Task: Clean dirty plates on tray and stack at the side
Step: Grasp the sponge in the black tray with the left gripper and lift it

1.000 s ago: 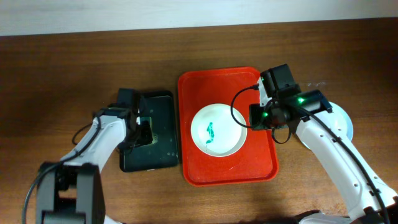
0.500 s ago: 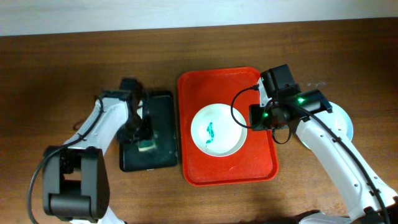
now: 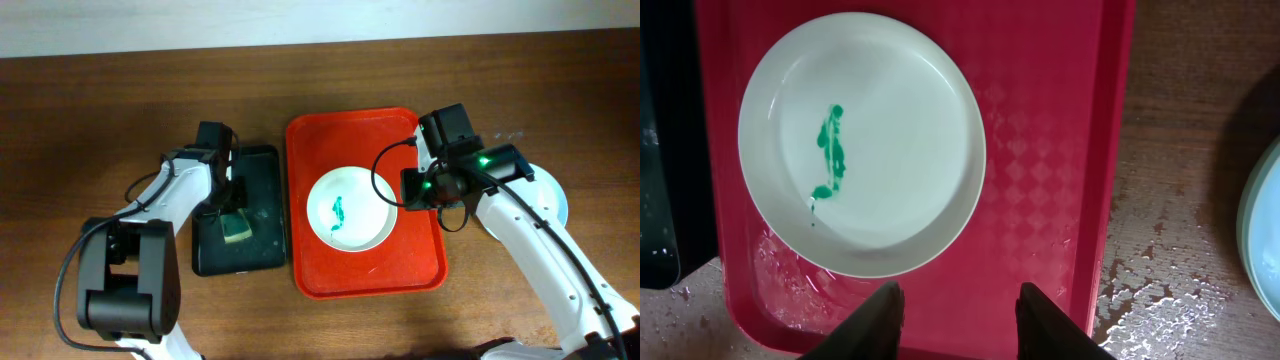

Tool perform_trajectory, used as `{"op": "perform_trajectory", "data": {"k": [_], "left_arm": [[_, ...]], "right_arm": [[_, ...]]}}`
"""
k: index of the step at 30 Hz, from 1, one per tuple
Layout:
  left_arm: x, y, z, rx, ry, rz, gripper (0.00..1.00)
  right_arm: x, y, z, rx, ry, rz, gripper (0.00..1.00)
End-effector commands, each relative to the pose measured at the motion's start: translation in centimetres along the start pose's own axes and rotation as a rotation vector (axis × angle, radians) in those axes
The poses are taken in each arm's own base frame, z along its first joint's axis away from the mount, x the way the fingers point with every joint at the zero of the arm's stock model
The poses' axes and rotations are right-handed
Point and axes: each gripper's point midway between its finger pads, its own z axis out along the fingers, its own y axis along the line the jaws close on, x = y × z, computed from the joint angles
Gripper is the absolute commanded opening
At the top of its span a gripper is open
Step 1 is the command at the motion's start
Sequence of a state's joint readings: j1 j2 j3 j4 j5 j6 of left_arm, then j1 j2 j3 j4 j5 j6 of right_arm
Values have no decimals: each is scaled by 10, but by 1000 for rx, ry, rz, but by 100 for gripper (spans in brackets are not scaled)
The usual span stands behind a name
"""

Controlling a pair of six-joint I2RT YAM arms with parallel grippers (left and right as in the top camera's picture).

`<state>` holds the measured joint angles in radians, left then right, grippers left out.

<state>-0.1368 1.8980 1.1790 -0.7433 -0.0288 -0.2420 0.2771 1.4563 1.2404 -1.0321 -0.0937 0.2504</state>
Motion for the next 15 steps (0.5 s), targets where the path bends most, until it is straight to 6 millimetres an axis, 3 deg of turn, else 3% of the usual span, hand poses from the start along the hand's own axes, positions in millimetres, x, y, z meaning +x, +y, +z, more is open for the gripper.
{"op": "perform_trajectory", "data": {"k": [1, 5, 8, 9, 12, 15], "left_arm": [[14, 3, 7, 1, 72, -1, 0], [-7, -1, -26, 5, 52, -2, 1], [-16, -2, -55, 3, 64, -2, 43], [-14, -2, -60, -1, 78, 0, 50], [0, -1, -62, -8, 139, 1, 55], [17, 3, -53, -22, 194, 2, 49]], "right_arm": [[-2, -3, -4, 11, -9, -4, 39], [-1, -3, -4, 12, -7, -4, 39], [-1, -3, -4, 13, -7, -4, 38], [-1, -3, -4, 13, -7, -4, 38], [-2, -5, -4, 23, -10, -4, 39], [-2, -5, -4, 28, -11, -4, 39]]}}
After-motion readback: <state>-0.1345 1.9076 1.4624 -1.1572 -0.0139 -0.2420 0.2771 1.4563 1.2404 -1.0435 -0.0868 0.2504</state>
